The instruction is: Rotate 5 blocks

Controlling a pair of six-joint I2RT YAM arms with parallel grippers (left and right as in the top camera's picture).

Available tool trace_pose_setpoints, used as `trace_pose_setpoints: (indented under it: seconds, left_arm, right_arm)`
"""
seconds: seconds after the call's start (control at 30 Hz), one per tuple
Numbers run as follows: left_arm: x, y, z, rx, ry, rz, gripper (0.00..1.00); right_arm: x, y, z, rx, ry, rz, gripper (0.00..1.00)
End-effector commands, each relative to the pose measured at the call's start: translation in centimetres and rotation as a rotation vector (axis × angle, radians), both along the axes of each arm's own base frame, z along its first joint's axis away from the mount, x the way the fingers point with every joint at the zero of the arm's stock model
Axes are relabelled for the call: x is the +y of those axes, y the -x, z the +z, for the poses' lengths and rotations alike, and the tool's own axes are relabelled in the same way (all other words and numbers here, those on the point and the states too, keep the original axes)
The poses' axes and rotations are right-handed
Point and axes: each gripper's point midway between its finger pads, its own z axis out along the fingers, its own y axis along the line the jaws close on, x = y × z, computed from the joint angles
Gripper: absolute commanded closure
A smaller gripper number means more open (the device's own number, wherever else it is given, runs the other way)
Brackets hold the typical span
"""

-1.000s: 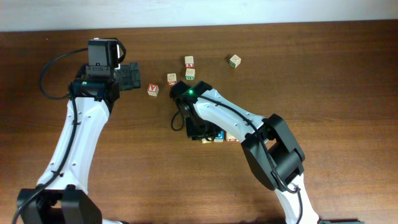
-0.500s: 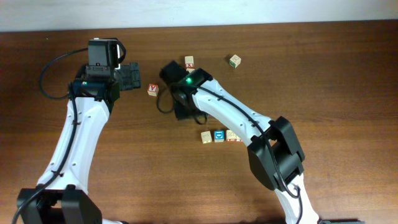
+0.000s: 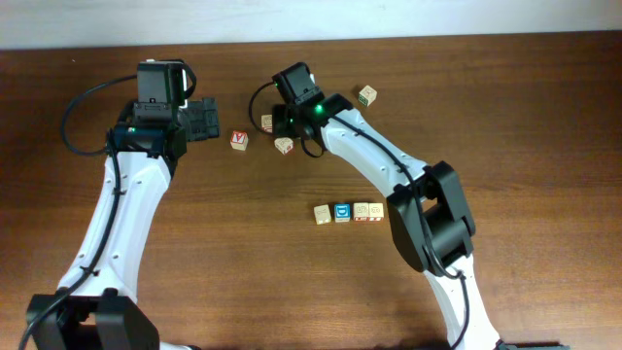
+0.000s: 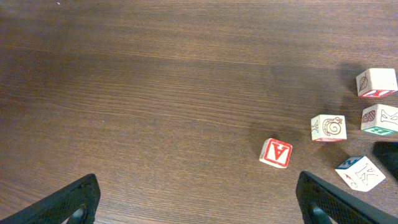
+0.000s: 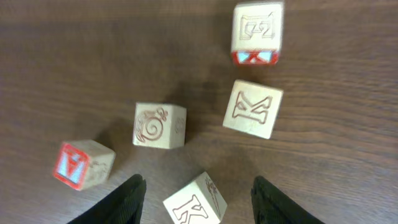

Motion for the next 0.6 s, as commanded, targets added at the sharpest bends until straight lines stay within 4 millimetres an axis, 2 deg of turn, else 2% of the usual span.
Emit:
trace_pose_setpoints:
  seconds: [0.0, 0.13, 0.3, 0.53, 0.57]
  left_arm:
    - [0.3, -0.4, 0.6, -0.017, 0.0, 0.022, 0.01]
    - [0.3, -0.4, 0.6, -0.017, 0.0, 0.022, 0.01]
    - [0.3, -0.4, 0.6, -0.017, 0.0, 0.022, 0.01]
    - [0.3, -0.4, 0.6, -0.017, 0.0, 0.022, 0.01]
    - [0.3, -0.4, 0.6, -0.017, 0.0, 0.022, 0.01]
  right_arm:
    - [1.2, 0.4, -1.2, -0.083, 0.124, 0.305, 0.45]
    - [0.6, 0.6, -1.9, -0.105, 0.203, 0.423, 0.44]
    - [1.4, 1.8, -2.8, -0.118, 0.243, 0.579, 0.41]
    - [1.5, 2.1, -4.6, -0.088, 0.251, 0.587, 0.43]
    - [1.5, 2.2, -4.7, -0.083, 0.248, 0.581, 0.49]
